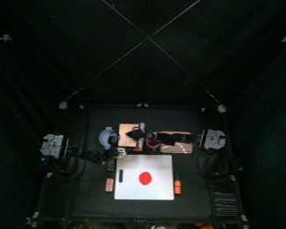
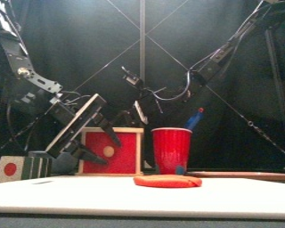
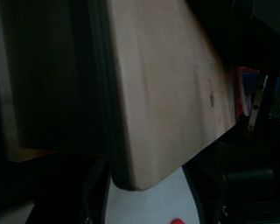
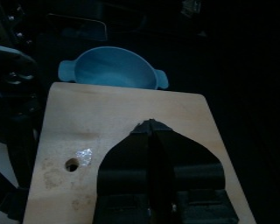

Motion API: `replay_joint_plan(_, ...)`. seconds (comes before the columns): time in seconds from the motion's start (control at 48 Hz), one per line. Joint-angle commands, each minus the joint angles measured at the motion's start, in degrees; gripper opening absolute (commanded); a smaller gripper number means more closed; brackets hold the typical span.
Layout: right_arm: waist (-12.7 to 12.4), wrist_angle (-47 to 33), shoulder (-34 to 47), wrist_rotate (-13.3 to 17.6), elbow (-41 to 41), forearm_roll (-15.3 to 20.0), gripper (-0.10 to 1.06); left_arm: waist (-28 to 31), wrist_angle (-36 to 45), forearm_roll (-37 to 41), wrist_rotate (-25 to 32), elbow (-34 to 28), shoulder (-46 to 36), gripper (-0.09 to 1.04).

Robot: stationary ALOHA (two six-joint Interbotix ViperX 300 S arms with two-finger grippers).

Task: Get the cutter from the drawer then cut the dough then place the extra dough in the bowl
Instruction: Open the drawer

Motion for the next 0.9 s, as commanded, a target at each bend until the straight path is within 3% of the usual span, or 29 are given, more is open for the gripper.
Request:
replay_joint_plan(0.021,0.09,0.26,-0.88,0.09,-0.70,0.09,-0.03,0.18,-0.62,0.09,0.18,-0.88,-0.26,0.82)
replay_joint_plan(0.312,0.35,0.26,-0.70,0.18,-0.79,0.09,-0.03,0.18,-0.35,0.00,0.18,-0.70,0.00,0.64)
replay_joint_plan(0.896,-0.18,2.02,-0.44,0.26,-1.93,0.09,-0.03,-5.36,2.11,-1.32,-0.26,-1.14,-0.53,0.62)
